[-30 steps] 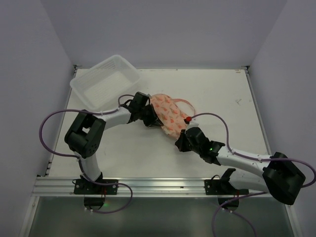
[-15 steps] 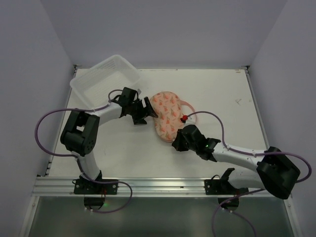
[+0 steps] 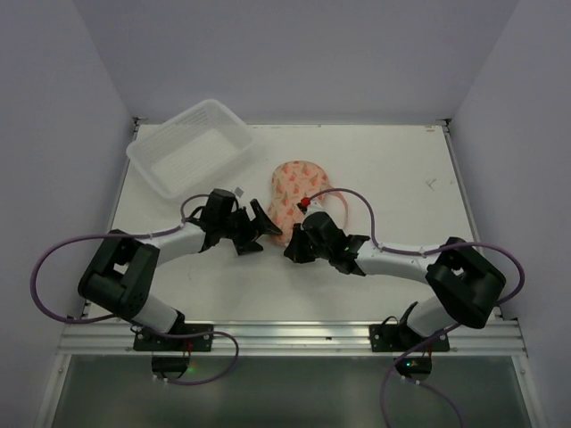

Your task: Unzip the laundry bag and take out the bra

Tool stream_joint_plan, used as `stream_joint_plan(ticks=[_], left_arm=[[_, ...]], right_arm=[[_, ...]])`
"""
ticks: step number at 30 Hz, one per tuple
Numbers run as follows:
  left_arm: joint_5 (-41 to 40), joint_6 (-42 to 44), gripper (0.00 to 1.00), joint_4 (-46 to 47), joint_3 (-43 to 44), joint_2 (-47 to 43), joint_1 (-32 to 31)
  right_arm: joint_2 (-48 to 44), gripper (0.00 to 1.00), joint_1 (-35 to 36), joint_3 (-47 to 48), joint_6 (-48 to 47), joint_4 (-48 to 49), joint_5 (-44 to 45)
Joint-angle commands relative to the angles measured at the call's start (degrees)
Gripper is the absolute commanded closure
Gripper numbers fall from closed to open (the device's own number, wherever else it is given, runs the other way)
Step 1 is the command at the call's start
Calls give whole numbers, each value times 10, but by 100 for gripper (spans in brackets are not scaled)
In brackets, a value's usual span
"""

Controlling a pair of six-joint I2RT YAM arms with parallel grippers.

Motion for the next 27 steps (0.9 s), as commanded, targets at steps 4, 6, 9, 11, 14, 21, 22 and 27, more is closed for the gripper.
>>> stream_joint_plan(ticks=[4,6,9,11,14,21,22,27], left_arm=[[-22,-65,13,120,11,25,-33],[-27,-72,25,138,8,36,-38],[-24,-76,52,133,9,50,-42],[-29,-72,83,118,7,53,-41],[-32,-59,100,99,0,52,-33],[-15,67,100,-28,61,79,7],[-15,115,100,-52,79,88,12],[-13,206,100,-110,157,136,28]], right_arm=[[13,100,14,28,-12,24,-4],[10,100,15,25,-12,22,-4],[0,100,15,13,-10,17,5],[-14,100,15,-4,-12,7,12],[-42,100,14,-33,-16,-24,44],[-150,100,-4,-103,1,-145,131],[-162,100,-8,-113,9,-158,139],[-210,100,-25,-127,25,-173,115]])
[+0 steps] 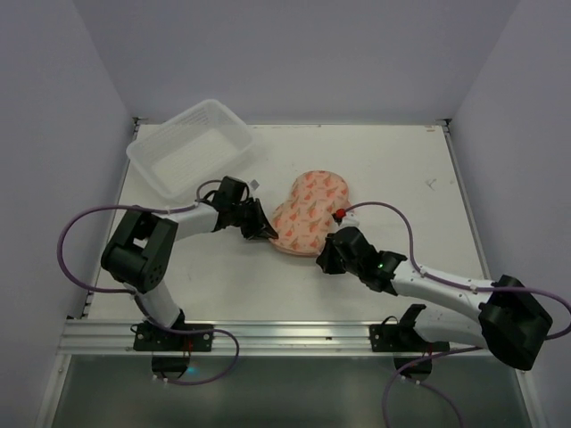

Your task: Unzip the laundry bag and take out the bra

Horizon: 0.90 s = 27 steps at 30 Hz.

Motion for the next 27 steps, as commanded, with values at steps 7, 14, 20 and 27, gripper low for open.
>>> stream_joint_plan(ticks=[7,14,20,27], left_arm=[[-52,144,91,-117,220,117,39],[-27,65,15,-98,199,76,40],[-19,-29,0,-6,32,-26,39],[-12,-63,14,69,8,-18,-4]], right_arm=[[42,100,-4,24,10,19,-60],[179,100,-2,133,4,102,-115],[245,100,3,193,-3,110,-134],[256,100,8,211,-18,112,-140]])
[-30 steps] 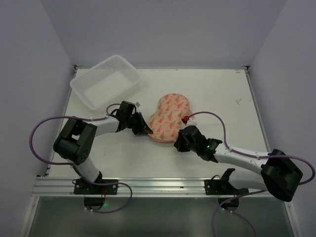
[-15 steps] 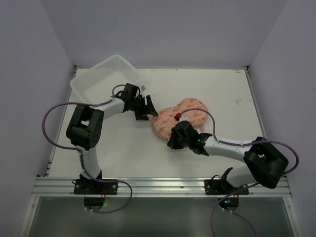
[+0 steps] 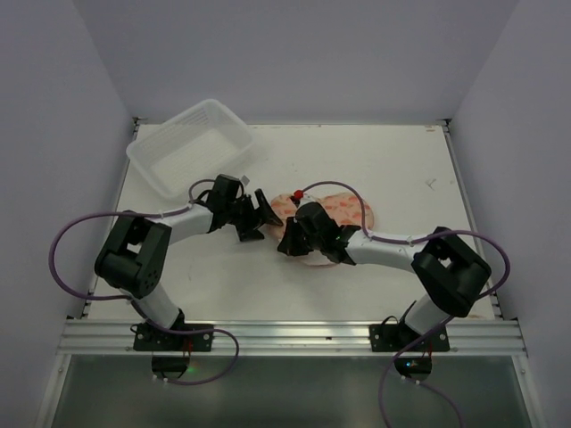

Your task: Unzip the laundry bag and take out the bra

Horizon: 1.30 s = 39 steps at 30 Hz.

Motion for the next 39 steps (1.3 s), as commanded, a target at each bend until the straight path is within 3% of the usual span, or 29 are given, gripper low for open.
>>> stream_joint_plan(ticks=[1,3,4,6,7,9,19,26,31,33,34,36,37,39], left_arm=[[7,-38,22,79,-1,4,-27],[5,-42,34,84,3,15,-37],[3,-42,53,84,4,18,-39],[-2,-42,75,76,1,21,-38],[-5,-36,92,70,1,20,-36],[-8,-26,100,54,1,18,-26],[-12,108,100,-62,35,5,45],[-29,187,100,-128,140,62,88],[14,183,99,-115,236,136,85],[25,177,92,-108,282,173,78],[30,167,77,-104,295,183,76],[51,152,62,-90,322,205,69],[59,135,45,-81,325,207,67],[64,115,24,-67,323,197,58]], right_arm=[[1,100,5,25,-14,22,-13],[-1,100,6,24,-14,17,-9],[-6,100,6,19,-13,16,-6],[-16,100,6,9,-7,8,4],[-23,100,6,-3,-7,4,15],[-50,100,5,-19,-9,-19,32],[-237,100,-71,-141,23,-187,136],[-371,100,-122,-156,21,-307,183],[-371,100,-121,-161,5,-271,122],[-347,100,-119,-163,6,-231,84],[-337,100,-118,-163,7,-214,72],[-304,100,-108,-159,13,-174,44],[-291,100,-103,-152,15,-161,39],[-249,100,-83,-142,22,-128,35]])
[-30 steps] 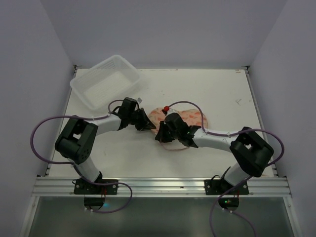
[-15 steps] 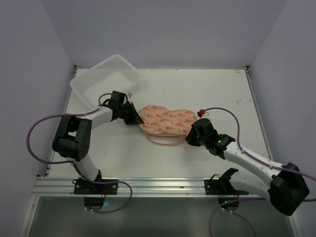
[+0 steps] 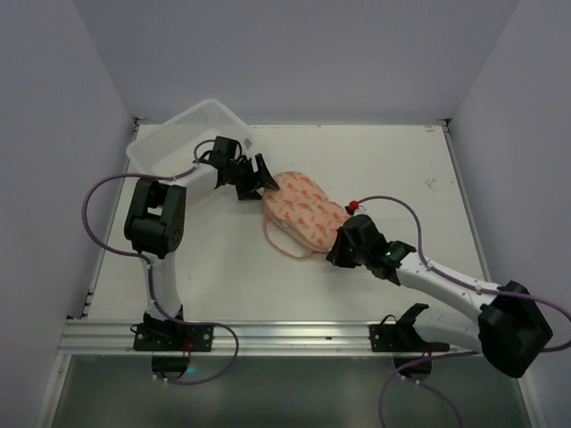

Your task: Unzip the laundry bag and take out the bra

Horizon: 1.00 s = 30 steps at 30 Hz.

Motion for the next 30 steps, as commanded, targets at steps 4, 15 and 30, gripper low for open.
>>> stream_joint_plan(ticks=[4,15,30], left_arm=[[21,-60,8,33,-20,-66,-17],[-29,-132,0,88,-325,-308,-47],[-67,-139,100,111,-358,-277,-104]], right_arm=[[113,100,61,69,25,106,-55],[276,100,135,201,23,162,-92],[267,100,138,181,12,148,-65]])
